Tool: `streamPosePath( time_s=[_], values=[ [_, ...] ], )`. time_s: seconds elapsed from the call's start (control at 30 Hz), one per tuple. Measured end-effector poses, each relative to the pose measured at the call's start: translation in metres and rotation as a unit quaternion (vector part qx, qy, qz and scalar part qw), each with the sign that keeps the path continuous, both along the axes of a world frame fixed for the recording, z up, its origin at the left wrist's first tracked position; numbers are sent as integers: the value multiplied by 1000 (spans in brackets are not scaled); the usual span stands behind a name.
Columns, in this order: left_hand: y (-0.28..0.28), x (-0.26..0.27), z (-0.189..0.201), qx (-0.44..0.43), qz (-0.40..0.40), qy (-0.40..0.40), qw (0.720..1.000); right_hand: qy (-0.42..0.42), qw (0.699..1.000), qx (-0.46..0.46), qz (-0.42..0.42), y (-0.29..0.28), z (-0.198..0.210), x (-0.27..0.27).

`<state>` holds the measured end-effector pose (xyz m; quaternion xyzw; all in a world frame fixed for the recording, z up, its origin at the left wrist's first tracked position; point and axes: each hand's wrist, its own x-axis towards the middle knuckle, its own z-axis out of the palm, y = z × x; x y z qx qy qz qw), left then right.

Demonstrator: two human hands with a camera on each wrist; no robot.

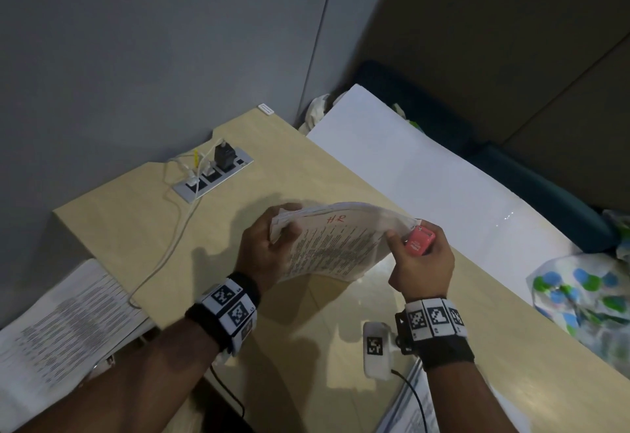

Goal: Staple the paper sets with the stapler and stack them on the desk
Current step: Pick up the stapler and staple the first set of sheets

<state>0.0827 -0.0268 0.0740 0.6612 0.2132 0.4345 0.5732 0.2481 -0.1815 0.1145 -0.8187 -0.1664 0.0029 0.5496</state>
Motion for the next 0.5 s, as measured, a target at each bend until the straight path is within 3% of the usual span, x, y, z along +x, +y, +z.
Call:
streamPosePath(
  time_s=[0.07,0.2,0.37,0.5],
  values=[
    [-2,-2,-5,11,14,23,1000,-2,1000,2,3,-1,0,-1],
    [-6,6,-4,18,-14,-54,998,-7,1000,5,13,0,-1,-3],
    [5,6,2,194,13,-48,980,-8,1000,5,10,-4,0,-3],
    [11,5,1,184,25,-39,982,-9,1000,0,6,-6,1,-3]
  ],
)
